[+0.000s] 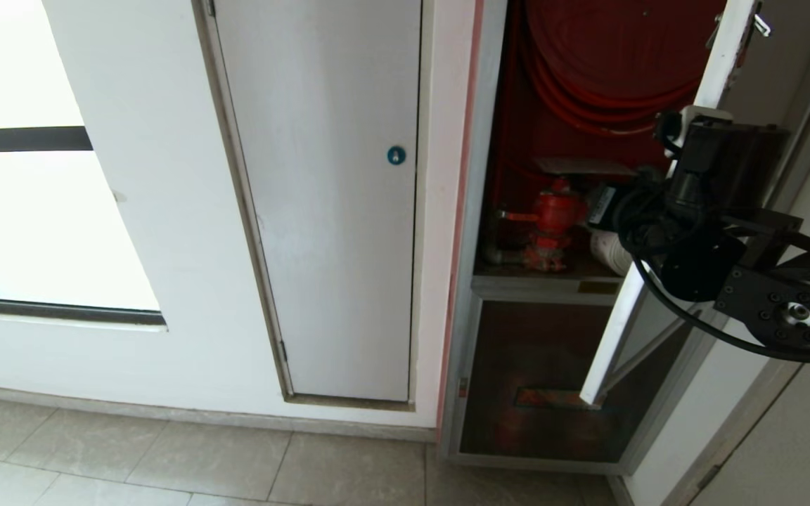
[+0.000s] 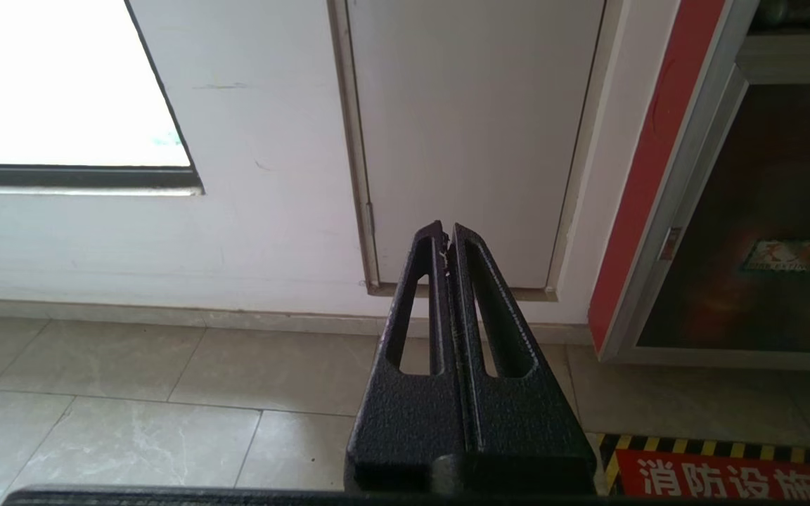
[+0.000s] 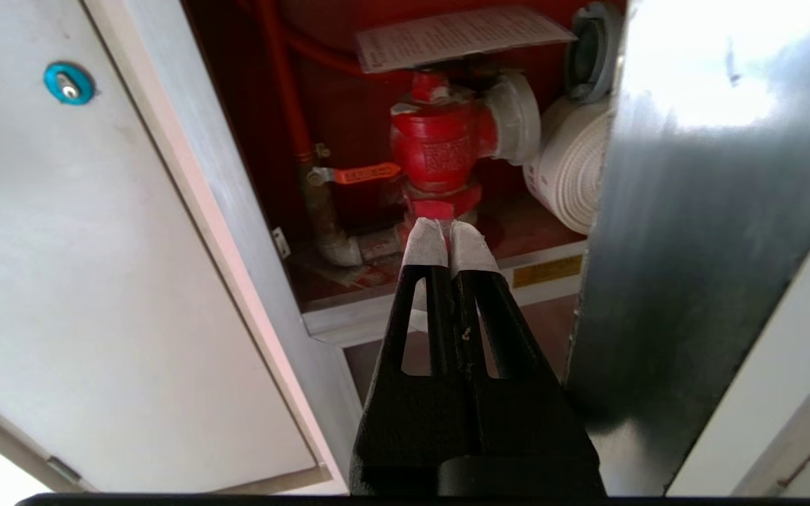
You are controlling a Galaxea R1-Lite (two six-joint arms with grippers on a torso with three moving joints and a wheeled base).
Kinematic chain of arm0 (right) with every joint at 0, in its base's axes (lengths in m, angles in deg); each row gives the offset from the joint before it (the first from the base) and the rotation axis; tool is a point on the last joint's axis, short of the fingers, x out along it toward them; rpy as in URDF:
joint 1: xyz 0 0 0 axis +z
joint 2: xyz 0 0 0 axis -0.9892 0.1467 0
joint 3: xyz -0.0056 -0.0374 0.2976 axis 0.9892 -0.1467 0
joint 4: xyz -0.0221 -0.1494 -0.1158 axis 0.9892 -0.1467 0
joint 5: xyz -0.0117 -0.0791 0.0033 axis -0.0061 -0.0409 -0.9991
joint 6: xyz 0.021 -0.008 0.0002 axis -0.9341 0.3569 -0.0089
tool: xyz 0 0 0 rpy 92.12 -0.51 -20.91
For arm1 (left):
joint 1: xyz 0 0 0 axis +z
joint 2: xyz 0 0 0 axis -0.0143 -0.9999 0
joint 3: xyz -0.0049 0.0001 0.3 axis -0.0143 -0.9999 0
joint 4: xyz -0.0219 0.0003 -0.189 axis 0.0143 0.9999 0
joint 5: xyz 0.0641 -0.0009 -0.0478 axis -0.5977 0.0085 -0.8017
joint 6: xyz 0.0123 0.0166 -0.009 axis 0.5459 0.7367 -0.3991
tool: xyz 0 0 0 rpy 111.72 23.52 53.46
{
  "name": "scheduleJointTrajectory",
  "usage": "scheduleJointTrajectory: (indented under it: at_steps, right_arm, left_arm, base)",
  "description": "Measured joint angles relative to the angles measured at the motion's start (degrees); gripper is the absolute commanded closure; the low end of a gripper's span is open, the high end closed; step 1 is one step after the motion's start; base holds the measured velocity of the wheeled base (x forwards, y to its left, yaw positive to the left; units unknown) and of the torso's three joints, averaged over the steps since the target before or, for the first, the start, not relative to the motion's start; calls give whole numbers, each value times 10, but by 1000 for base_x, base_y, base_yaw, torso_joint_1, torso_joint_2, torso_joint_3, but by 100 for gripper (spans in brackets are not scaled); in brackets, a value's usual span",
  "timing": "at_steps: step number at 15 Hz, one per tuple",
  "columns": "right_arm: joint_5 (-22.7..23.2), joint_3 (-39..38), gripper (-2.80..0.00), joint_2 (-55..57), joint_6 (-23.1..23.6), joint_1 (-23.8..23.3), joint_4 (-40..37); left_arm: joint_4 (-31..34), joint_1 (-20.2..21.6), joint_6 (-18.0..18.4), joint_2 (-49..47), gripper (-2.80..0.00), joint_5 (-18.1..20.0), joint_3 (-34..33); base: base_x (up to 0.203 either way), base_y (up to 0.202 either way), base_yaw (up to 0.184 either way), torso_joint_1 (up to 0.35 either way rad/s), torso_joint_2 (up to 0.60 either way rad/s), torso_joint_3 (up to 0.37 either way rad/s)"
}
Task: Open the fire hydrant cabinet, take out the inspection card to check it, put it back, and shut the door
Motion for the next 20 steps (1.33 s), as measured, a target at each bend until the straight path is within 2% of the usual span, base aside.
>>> scheduleJointTrajectory:
  at_steps: [6, 17, 20]
  right_arm:
    - [-32, -22, 0, -26, 0, 4, 0]
    - [-45, -58, 0, -63, 0, 4, -2]
    - [-65, -67, 0, -71, 1, 3, -2]
  left_arm:
    - [0, 0, 0, 0, 0, 0, 0]
    - [0, 0, 0, 0, 0, 0, 0]
    - [0, 0, 0, 0, 0, 0, 0]
  base:
    - [0, 0, 0, 0, 0, 0]
    - [0, 0, 0, 0, 0, 0]
    - [0, 0, 0, 0, 0, 0]
